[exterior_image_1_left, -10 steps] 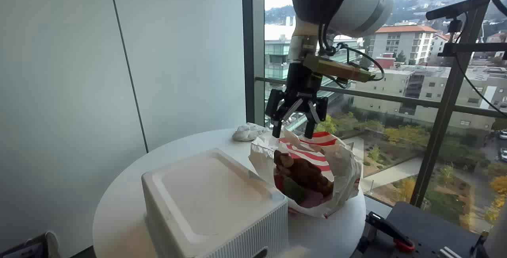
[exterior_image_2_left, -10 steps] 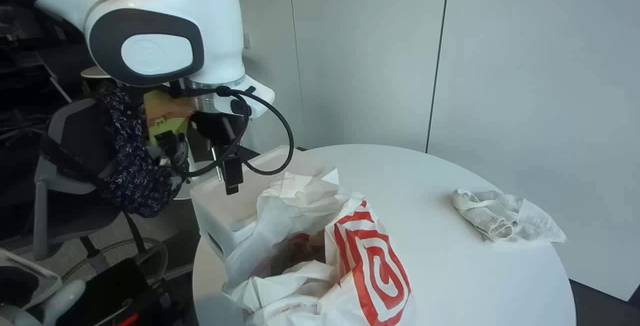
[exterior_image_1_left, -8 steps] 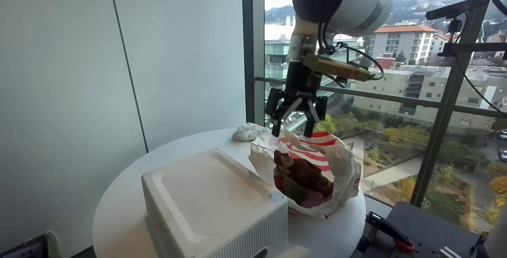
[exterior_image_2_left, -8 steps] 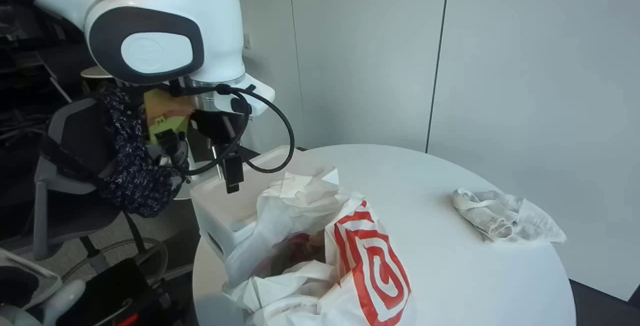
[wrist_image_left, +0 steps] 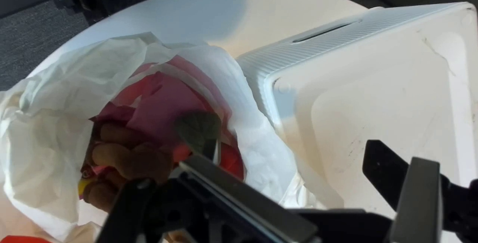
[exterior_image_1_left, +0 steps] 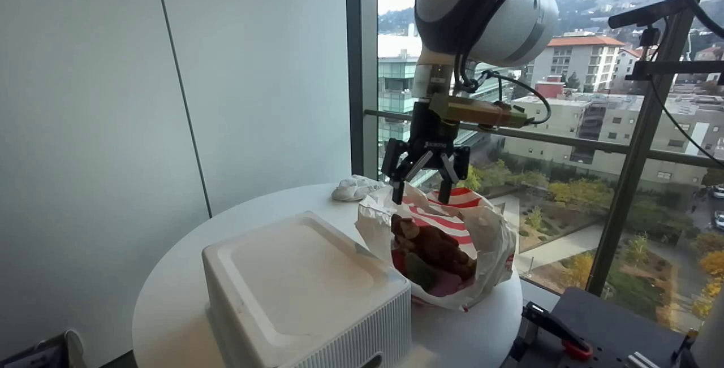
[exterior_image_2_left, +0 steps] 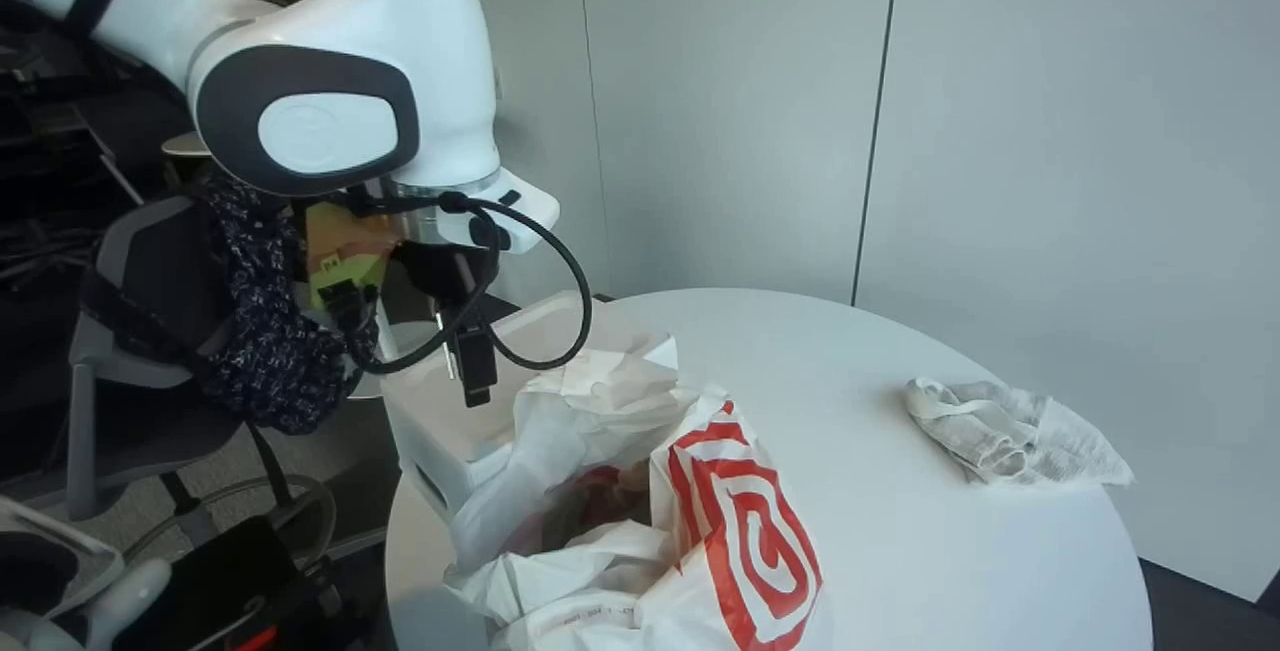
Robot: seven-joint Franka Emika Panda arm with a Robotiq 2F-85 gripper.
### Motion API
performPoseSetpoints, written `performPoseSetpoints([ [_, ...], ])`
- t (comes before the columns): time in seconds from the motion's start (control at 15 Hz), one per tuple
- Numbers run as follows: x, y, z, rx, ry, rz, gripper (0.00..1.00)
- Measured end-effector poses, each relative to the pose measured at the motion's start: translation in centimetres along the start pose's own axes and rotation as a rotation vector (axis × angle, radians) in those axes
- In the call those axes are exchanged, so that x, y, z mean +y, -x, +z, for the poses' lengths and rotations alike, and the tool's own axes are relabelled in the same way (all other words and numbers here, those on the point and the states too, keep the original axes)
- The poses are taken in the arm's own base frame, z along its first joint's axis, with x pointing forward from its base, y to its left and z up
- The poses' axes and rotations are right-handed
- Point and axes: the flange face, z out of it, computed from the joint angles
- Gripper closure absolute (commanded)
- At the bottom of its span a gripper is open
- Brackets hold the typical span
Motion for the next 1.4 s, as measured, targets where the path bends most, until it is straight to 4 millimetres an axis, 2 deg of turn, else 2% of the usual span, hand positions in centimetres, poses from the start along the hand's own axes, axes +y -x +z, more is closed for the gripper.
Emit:
performPoseSetpoints([
  [0.4, 4.9, -2.6, 7.2, 0.008, 0.113, 0.2, 0.0],
  [0.73, 6.1, -4.7, 13.5, 0.09, 0.174, 0.223, 0.0],
  [0.87, 7.4, -5.9, 15.1, 0.131, 0.23, 0.227, 0.0],
  [1.0, 9.0, -7.8, 16.0, 0.175, 0.31, 0.24, 0.0],
  [1.07, 9.6, -8.6, 16.4, 0.199, 0.347, 0.244, 0.06],
  [1.13, 9.9, -9.3, 16.9, 0.224, 0.38, 0.247, 0.27],
  [1.27, 9.5, -10.0, 18.3, 0.246, 0.419, 0.265, 0.32],
  [1.4, 8.7, -9.9, 19.8, 0.245, 0.431, 0.291, 0.48],
])
